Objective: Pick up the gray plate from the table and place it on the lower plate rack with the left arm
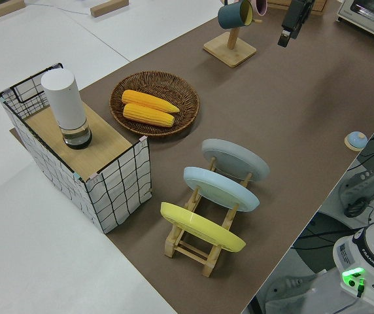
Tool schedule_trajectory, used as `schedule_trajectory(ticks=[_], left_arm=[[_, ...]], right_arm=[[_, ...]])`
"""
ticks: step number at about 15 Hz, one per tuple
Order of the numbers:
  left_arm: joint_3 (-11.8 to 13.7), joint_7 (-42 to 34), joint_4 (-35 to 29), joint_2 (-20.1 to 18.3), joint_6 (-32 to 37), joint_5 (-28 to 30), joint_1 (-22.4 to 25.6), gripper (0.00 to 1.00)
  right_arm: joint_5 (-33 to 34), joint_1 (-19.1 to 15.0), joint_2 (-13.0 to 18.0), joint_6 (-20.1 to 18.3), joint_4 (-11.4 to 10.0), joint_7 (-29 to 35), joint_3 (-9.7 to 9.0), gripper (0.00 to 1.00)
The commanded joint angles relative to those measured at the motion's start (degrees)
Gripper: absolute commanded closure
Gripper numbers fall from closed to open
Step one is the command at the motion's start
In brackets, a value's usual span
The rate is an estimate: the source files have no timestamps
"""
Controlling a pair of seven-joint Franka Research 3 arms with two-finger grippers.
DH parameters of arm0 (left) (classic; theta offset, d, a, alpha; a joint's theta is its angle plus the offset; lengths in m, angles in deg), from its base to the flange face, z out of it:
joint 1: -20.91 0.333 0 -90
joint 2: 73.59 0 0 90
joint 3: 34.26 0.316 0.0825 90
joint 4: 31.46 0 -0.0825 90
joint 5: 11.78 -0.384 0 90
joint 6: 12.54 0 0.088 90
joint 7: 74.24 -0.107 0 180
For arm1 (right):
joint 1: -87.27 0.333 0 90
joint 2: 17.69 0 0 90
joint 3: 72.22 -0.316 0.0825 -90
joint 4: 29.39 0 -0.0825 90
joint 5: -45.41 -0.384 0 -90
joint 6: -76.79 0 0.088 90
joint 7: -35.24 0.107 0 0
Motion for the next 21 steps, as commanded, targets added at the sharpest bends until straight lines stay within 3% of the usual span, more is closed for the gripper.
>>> schedule_trajectory(ticks=[1,4,13,16,21], left_arm=[[1.40,-9.85,3.38,1.33,0.29,5.23,0.61,0.00],[4.82,-12.69,4.08,1.24,-4.90,12.35,0.52,0.00],[5.27,-13.14,4.08,1.24,-4.12,6.30,-0.62,0.00],[7.82,-13.31,4.17,1.33,-2.63,6.30,-2.37,0.00],[8.79,-13.31,4.17,1.50,-1.74,6.21,-2.99,0.00]], right_arm=[[-0.15,0.42,-0.02,-0.05,0.37,0.22,0.34,0.017],[-0.15,0.42,-0.02,-0.05,0.37,0.22,0.34,0.017],[-0.15,0.42,-0.02,-0.05,0.37,0.22,0.34,0.017],[-0.15,0.42,-0.02,-0.05,0.37,0.22,0.34,0.017],[-0.15,0.42,-0.02,-0.05,0.37,0.22,0.34,0.017]])
